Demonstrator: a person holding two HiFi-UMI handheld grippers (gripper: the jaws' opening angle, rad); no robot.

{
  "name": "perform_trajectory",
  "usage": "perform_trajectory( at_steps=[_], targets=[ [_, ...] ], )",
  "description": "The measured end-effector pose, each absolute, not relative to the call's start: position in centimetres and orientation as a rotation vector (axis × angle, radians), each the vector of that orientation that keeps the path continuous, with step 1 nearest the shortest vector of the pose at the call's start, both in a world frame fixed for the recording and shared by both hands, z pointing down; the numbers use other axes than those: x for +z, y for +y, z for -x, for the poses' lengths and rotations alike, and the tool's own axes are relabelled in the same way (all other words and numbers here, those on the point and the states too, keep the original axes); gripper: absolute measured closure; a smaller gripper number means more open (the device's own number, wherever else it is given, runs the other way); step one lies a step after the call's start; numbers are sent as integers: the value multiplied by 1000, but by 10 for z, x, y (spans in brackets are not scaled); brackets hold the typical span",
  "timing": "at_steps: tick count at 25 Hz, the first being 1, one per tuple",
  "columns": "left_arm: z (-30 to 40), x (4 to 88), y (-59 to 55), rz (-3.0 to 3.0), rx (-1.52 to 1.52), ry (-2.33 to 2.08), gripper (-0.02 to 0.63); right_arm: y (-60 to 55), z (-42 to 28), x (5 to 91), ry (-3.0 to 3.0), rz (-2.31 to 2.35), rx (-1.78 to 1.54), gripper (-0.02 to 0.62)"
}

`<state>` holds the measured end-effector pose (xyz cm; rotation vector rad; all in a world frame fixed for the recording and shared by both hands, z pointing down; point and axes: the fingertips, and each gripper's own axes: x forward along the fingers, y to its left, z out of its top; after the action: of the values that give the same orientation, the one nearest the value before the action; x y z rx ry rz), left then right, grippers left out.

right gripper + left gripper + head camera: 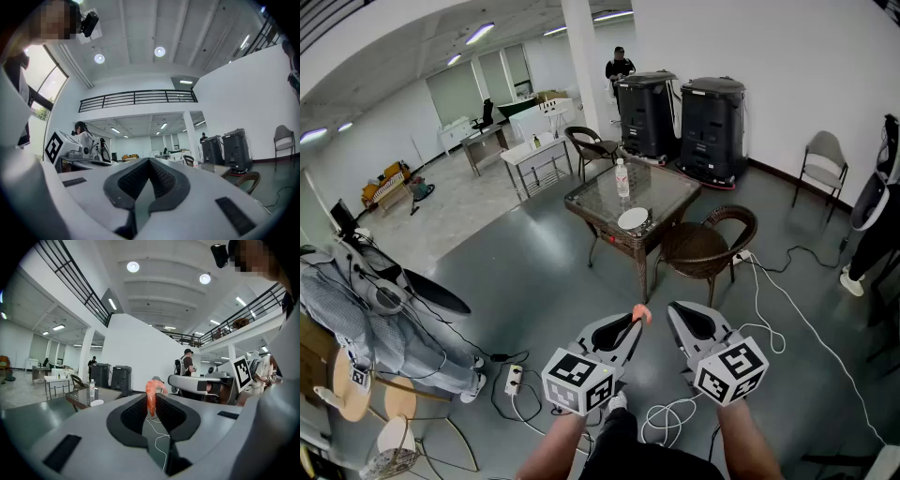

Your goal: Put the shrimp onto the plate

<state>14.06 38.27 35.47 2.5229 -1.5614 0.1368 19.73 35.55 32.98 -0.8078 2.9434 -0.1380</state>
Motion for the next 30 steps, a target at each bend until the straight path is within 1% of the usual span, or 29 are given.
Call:
perform_trajectory(
  at_steps=[16,22,30],
  targets=[
    [-123,362,366,-2516,131,-1553,548,336,-184,341,2944,829,-197,589],
    [-104,366,343,-2502,117,-1550,548,313,-170,344,2947,835,-210,589],
    [-66,376,300,-2489,94,-1521,547,269,-132,355,2975,850,-242,589]
  ],
)
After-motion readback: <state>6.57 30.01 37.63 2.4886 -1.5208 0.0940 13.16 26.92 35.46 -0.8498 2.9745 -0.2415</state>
